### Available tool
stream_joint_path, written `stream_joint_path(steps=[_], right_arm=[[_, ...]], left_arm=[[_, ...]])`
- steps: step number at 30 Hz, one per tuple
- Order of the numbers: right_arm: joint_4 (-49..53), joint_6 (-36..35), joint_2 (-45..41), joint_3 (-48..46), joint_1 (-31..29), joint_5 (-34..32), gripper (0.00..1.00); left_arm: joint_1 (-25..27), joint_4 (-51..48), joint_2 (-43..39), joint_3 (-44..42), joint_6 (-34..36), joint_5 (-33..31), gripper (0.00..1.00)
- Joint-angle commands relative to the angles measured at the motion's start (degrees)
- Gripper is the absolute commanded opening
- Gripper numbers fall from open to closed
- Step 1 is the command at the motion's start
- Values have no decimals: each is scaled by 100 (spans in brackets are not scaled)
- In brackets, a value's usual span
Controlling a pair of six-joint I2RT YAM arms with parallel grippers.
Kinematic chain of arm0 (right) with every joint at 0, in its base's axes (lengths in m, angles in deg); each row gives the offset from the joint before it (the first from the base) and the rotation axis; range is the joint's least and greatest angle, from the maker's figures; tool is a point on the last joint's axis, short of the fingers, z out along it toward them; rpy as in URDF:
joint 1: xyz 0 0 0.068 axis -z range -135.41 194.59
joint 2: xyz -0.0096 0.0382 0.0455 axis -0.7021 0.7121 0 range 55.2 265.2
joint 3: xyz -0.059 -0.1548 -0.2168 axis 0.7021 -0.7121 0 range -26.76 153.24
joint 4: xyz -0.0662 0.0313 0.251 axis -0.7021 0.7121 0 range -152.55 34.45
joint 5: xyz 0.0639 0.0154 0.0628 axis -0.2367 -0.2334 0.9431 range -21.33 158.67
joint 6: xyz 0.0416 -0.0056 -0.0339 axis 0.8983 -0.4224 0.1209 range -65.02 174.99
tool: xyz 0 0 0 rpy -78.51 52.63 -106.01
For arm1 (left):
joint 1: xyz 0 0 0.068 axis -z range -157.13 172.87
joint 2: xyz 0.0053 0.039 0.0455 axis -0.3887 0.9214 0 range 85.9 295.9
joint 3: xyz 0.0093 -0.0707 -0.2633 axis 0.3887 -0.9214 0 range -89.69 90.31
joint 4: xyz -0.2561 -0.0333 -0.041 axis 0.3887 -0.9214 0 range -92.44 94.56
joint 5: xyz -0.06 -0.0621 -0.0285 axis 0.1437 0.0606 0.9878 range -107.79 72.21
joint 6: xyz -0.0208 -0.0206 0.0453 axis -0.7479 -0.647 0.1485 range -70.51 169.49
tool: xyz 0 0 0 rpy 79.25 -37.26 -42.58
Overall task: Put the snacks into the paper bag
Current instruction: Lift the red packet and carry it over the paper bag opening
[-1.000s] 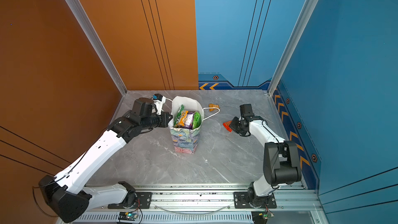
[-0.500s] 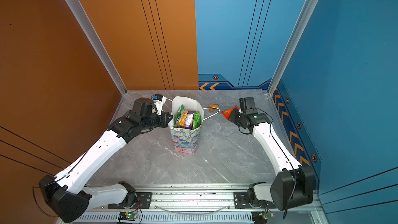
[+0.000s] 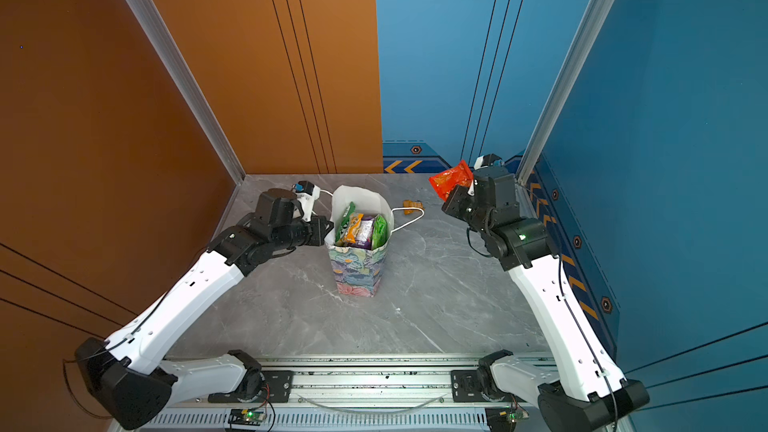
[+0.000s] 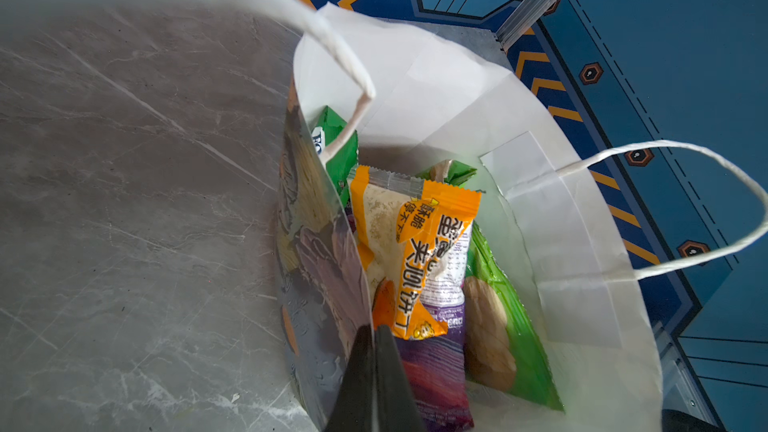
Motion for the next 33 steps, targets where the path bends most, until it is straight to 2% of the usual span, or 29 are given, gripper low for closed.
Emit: stream_joint_path(steps=[1,6,16,33], right_arm=[[430,-285,47,546,-203,-321,0],[363,-319,161,692,-707,-386,0],[666,-712,1146,1643,-2175,-706,0],[910,-826,2093,2071,-2710,-759,0]], left_arm=[[-47,360,-43,26,-34,164,0],[-49,360,-69,23,-20,142,0],[-54,360,-78,23,-34,157,0],[-54,360,-87,17,-14,132,0]])
